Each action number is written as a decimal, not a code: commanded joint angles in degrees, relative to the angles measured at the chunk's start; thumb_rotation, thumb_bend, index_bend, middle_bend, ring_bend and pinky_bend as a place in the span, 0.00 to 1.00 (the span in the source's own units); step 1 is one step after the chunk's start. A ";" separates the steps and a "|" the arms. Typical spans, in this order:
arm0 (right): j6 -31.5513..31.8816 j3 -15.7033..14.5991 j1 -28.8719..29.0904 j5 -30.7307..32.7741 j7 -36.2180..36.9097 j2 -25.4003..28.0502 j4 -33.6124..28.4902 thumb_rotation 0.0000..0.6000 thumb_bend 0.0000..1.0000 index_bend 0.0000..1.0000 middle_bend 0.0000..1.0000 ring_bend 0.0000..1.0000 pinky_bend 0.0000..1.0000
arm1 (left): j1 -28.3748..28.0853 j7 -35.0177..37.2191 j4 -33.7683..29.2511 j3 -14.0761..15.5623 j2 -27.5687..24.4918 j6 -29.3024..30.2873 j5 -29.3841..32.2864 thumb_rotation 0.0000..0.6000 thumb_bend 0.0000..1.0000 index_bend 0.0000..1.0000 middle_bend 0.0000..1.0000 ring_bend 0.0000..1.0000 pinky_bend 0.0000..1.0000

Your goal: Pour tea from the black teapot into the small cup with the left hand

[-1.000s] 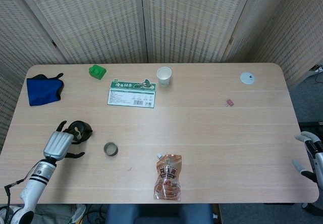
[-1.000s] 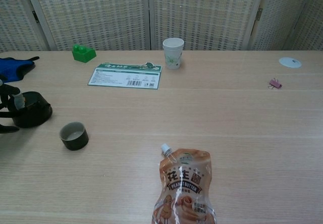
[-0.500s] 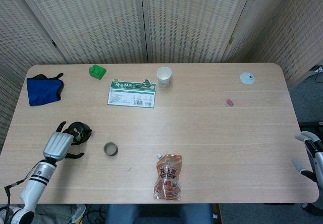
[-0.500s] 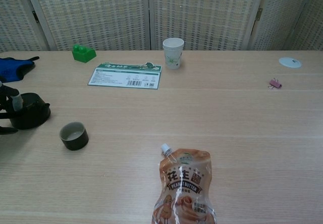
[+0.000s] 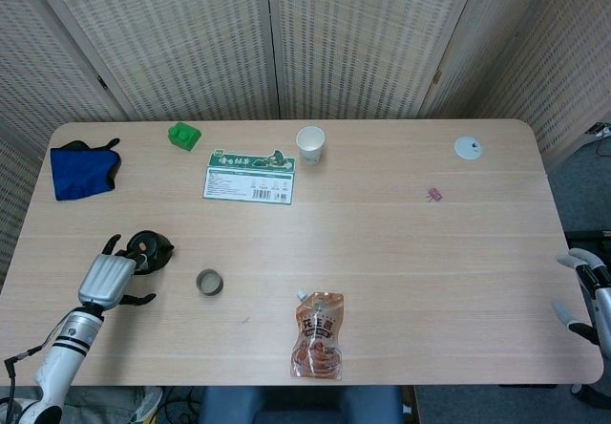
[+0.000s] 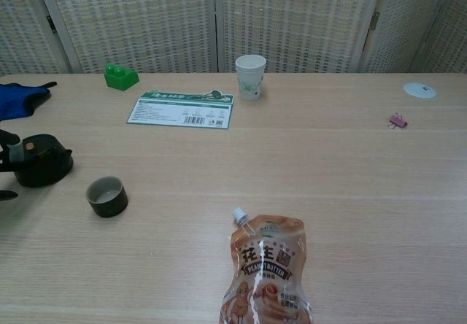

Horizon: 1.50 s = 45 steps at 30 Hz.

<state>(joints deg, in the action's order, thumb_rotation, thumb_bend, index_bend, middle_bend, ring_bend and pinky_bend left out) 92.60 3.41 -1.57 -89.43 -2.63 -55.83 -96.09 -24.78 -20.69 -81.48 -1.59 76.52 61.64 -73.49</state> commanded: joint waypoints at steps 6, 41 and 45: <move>-0.01 -0.02 0.02 -0.07 -0.06 -0.11 -0.01 1.00 0.19 0.30 0.26 0.22 0.25 | 0.34 -0.77 -0.52 0.29 -0.12 -0.23 0.86 0.64 0.17 0.45 0.43 0.39 0.04; 0.04 -0.17 -0.29 0.15 0.13 -0.19 0.07 1.00 0.19 0.30 0.26 0.22 0.25 | 0.76 -0.84 -1.33 1.43 0.72 -2.11 2.14 0.61 0.16 0.48 0.47 0.42 0.04; -0.02 -0.15 -0.29 0.23 0.21 -0.22 0.13 1.00 0.19 0.30 0.26 0.22 0.25 | 0.80 -0.99 -1.55 1.55 0.63 -2.23 2.30 0.61 0.16 0.48 0.48 0.43 0.04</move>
<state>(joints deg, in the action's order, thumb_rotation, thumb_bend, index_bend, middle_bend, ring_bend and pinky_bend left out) 92.57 3.26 -1.86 -89.20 -2.41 -56.04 -95.97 -23.99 -21.69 -83.02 -0.05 77.16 59.41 -71.19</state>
